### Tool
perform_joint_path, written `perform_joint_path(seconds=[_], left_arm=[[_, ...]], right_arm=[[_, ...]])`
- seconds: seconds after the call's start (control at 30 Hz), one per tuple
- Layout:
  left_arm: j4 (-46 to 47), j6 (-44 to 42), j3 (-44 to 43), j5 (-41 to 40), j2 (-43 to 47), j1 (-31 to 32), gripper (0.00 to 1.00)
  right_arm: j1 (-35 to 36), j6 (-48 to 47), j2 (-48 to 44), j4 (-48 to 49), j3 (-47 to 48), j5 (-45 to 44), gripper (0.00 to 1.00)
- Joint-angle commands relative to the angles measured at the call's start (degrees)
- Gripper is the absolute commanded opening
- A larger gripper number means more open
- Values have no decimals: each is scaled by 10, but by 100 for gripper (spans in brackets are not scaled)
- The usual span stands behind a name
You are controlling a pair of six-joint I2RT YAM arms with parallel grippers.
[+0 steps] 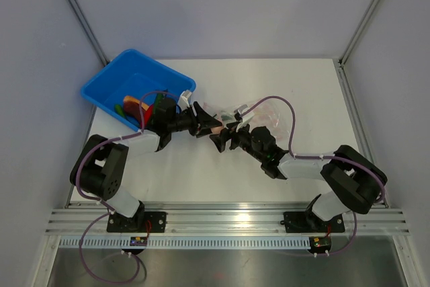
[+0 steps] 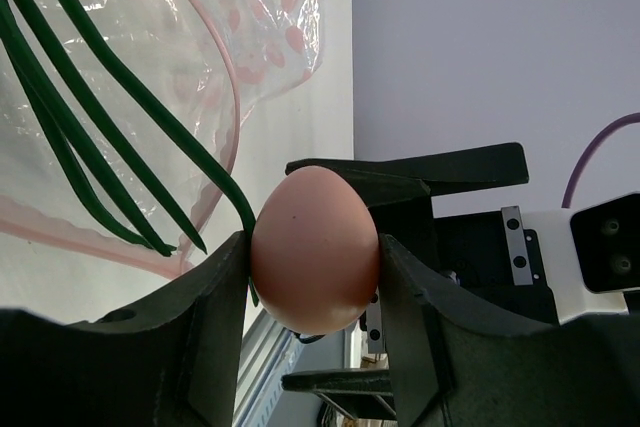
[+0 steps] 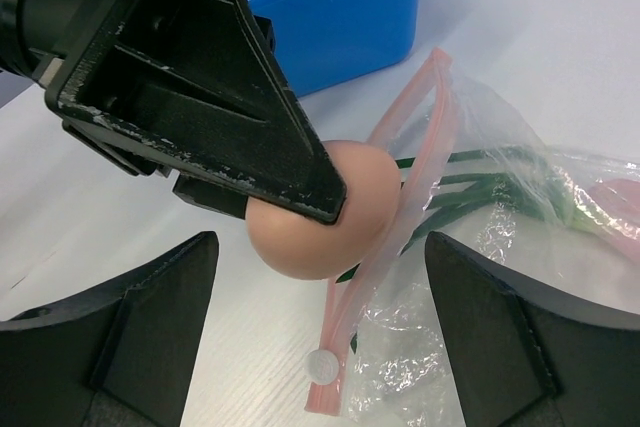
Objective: Open the zip-top bag and remove the fake food
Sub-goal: Pick up the food from the zipper food storage bag.
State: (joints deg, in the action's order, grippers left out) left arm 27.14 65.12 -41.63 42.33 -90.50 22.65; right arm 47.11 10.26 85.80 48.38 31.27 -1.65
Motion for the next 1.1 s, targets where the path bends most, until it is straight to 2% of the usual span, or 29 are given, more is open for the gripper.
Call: perform_joint_path(seconds=[0.0,0.1,0.33,0.47,0.73,0.9,1.07], left_arm=[[41,14,6,26,-3,-1,51],[41,14,8,28,-2,1,51],[38,11,8,31,-6,7,51],[38,11,8,30,-9,7,51],[38,10,4,37,-13,7,52],[20,1,-2,39,-10,6,64],[-16,-20,-8,27,1,6,73]], right_arm=[[6,-9,9,42,22,-25,91],[6,-2,21,72,19,-34,90],[7,5,31,100,17,-32,80],[6,5,33,97,20,-16,65],[7,8,32,90,22,-6,44],[6,10,30,86,23,-12,40],[7,13,27,80,24,-13,38]])
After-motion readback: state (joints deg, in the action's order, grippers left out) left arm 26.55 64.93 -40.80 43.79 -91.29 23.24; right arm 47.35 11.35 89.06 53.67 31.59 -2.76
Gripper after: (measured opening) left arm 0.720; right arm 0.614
